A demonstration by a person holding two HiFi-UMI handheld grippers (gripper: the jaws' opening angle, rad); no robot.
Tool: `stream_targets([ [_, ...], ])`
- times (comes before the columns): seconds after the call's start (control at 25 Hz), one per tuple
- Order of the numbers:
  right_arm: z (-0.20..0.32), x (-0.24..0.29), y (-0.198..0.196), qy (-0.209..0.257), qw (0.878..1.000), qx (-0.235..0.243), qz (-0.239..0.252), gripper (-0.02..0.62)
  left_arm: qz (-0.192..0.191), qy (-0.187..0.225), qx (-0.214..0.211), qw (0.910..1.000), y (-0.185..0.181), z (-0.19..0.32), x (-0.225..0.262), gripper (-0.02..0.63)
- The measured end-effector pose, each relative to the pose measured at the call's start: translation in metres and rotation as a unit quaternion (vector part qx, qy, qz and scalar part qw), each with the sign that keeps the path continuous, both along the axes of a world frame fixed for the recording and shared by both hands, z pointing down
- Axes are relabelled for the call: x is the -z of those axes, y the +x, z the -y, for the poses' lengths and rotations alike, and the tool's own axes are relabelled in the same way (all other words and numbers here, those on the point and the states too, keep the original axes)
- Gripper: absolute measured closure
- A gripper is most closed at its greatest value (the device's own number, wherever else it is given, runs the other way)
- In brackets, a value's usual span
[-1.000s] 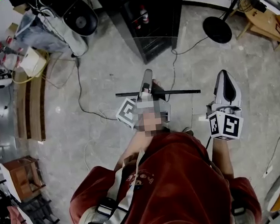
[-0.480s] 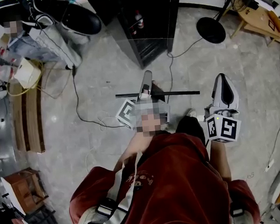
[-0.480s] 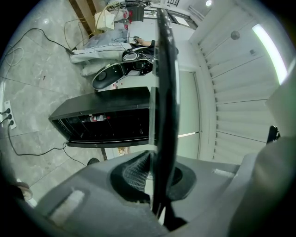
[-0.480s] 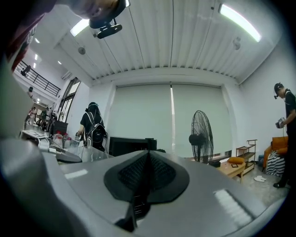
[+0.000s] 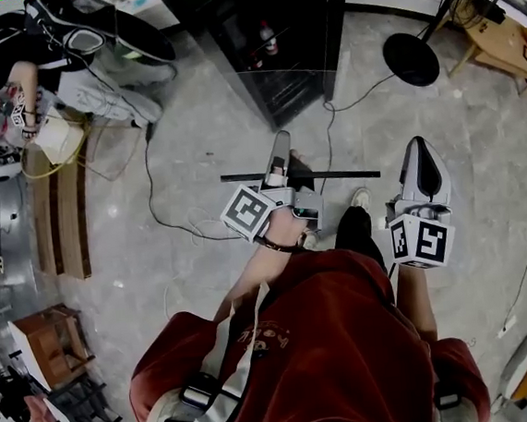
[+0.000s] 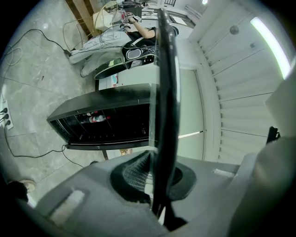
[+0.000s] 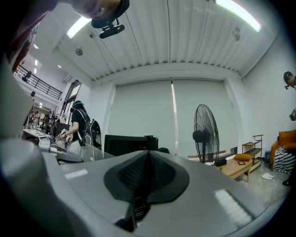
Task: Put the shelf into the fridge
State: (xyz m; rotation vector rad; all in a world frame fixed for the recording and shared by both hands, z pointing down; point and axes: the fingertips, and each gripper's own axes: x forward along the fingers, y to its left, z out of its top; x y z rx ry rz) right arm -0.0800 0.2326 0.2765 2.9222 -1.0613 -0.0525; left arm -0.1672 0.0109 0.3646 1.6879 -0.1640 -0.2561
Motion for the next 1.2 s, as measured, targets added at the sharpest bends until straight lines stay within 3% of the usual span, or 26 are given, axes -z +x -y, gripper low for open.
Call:
stream_targets([
  [0.24,0.002,-0.001,0.044,0.004,1.0,0.024,0.0,0.597,-0.014,-0.013,0.017,0.9997,0.04,-0.007,0.009,0.592],
  [0.44,-0.012,-0.006,0.122,0.01,0.999,0.043,0.015,0.597,-0.005,-0.007,0.044,0.999,0.104,-0.02,0.011,0.592],
  [0.76,-0.01,-0.017,0.21,0.018,0.994,0.101,0.026,0.595,0.013,-0.001,0.103,0.9946,0.168,-0.032,0.004,0.592],
  [0.92,0.007,-0.02,0.229,0.016,0.988,0.15,0.034,0.597,0.012,-0.002,0.143,0.9896,0.178,-0.029,0.004,0.594],
  [1.2,0.045,-0.033,0.238,0.012,0.982,0.185,0.044,0.597,0.014,-0.01,0.175,0.9845,0.183,-0.006,-0.008,0.592],
])
